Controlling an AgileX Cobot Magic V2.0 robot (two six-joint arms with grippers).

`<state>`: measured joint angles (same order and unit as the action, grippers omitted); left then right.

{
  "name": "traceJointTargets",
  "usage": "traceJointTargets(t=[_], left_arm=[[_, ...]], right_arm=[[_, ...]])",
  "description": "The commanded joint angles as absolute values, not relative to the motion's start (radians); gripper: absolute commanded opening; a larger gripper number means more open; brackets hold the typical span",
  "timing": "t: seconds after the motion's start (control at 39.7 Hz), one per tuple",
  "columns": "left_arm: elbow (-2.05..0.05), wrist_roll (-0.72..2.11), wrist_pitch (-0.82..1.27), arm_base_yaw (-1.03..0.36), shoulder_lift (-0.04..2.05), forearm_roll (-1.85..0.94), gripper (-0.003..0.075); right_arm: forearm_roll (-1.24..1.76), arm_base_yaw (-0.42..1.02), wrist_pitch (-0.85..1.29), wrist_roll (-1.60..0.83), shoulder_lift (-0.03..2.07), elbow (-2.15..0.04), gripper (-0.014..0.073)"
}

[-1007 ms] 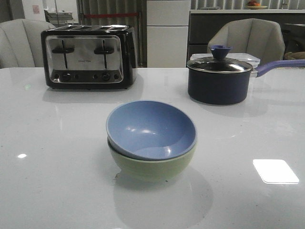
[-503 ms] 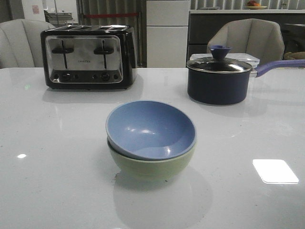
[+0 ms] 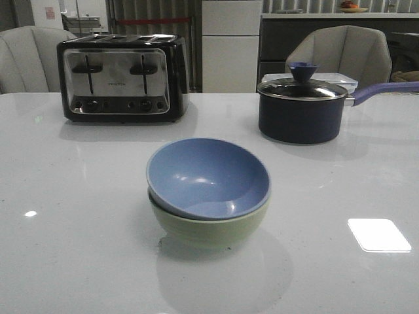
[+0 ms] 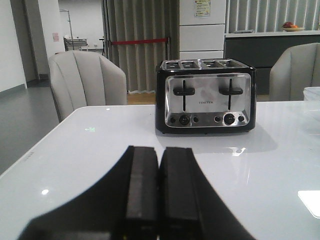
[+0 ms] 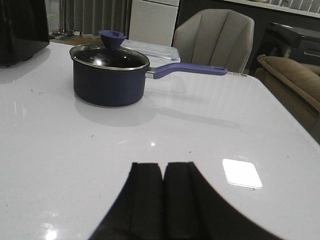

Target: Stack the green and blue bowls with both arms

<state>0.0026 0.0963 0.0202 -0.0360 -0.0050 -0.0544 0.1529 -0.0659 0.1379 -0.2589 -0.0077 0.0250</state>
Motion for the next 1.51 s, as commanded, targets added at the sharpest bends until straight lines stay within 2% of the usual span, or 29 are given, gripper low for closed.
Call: traceJointTargets(t=[0.0, 0.43, 0.68, 1.49], left_arm=[[0.007, 0.092, -0.064, -0.040, -0.024, -0.060, 0.0097], [0.007, 0.092, -0.064, -0.040, -0.024, -0.060, 0.0097], [0.007, 0.092, -0.064, -0.040, -0.024, -0.060, 0.0097], [0.007, 0.092, -0.064, -0.040, -0.024, -0.060, 0.0097]], right_arm=[[0.154, -0.056, 0.012, -0.264, -0.030, 0.024, 0.0053], [0.154, -0.053, -0.018, -0.258, -0.029, 0.024, 0.0053], [-0.110, -0.005, -0.122, 0.104, -0.030, 0.025, 0.0053], [-0.027, -0.006, -0.104, 0.000, -0.030, 0.025, 0.0053]])
